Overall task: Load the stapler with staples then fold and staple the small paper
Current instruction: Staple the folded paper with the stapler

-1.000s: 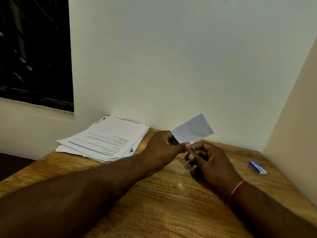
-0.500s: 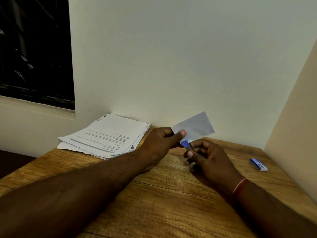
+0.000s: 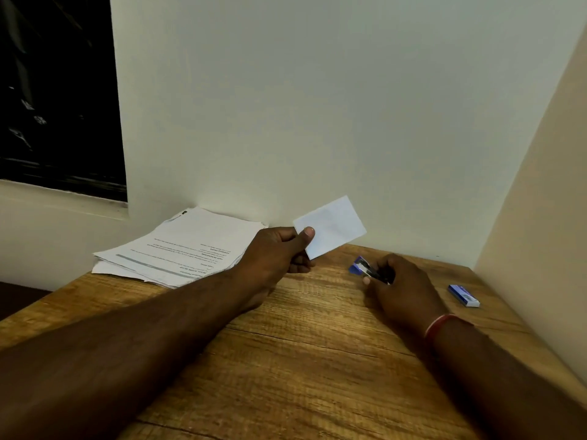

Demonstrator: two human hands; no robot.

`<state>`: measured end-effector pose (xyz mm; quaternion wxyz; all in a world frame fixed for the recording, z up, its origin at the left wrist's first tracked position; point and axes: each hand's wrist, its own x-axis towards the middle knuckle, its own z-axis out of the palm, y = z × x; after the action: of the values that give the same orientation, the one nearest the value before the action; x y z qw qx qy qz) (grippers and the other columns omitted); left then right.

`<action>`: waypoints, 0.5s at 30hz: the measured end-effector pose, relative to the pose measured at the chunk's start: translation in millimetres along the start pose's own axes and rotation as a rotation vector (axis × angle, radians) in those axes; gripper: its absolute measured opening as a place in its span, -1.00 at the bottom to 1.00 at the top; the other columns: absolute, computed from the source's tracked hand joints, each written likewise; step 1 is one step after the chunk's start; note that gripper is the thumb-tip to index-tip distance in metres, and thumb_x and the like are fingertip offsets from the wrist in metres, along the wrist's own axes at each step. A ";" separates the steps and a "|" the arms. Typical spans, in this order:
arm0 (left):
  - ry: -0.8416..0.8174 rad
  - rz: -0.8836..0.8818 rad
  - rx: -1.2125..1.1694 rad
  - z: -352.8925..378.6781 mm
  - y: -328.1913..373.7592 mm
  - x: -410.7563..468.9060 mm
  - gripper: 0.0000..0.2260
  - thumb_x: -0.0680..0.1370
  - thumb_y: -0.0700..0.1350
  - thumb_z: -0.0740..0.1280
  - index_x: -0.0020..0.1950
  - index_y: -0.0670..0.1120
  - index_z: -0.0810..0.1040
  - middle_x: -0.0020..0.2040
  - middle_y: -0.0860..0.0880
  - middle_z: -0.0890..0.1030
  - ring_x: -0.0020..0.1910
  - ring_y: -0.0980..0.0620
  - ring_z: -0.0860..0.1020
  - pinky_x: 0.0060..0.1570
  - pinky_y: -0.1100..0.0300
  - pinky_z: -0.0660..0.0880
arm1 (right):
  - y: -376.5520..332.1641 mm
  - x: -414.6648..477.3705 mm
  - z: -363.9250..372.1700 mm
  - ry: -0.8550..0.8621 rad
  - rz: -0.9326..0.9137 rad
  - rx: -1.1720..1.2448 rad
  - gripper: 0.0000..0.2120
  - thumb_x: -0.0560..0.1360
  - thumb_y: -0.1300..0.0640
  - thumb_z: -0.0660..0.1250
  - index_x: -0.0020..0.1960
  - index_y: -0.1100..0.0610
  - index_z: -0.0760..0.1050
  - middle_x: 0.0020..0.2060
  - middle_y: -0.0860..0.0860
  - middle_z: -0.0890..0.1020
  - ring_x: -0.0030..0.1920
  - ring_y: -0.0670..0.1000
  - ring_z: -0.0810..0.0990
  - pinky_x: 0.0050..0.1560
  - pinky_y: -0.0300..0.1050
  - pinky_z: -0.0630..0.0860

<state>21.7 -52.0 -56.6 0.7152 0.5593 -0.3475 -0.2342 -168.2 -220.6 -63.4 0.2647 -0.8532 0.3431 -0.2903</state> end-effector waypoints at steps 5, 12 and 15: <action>-0.022 -0.009 0.046 -0.6 1.6 -0.1 -0.68 0.72 0.04 0.46 -0.10 -0.15 0.76 -0.24 -0.13 0.70 -0.17 -0.10 0.74 -0.02 -0.03 0.70 | 11.0 11.6 -1.0 -0.020 0.014 -0.230 -0.82 0.55 -0.10 0.57 -0.01 -0.15 0.57 -0.01 -0.16 0.66 0.10 0.00 0.63 0.23 0.12 0.65; -0.051 -0.040 0.083 1.1 -1.3 -0.4 -0.55 0.72 0.03 0.46 0.14 -0.42 0.64 -0.16 -0.22 0.65 -0.25 -0.03 0.72 -0.10 0.03 0.69 | 10.3 10.1 2.3 0.079 -0.104 -0.036 -0.31 0.43 -0.10 0.68 0.47 -0.20 0.46 0.26 -0.15 0.57 0.30 -0.03 0.54 0.32 0.05 0.60; -0.064 -0.056 0.065 0.6 0.0 -1.5 -0.71 0.71 -0.06 0.50 0.34 -0.22 0.66 -0.16 -0.21 0.72 -0.24 -0.09 0.69 -0.10 -0.02 0.67 | 2.1 4.9 -1.1 0.122 -0.369 0.027 -0.24 0.45 -0.01 0.68 0.56 -0.26 0.43 0.46 -0.15 0.48 0.40 -0.07 0.45 0.28 -0.10 0.55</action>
<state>20.2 -51.3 -56.9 0.6783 0.5841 -0.3617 -0.2606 -166.9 -225.8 -62.4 0.1970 -0.8788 0.1922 -0.3897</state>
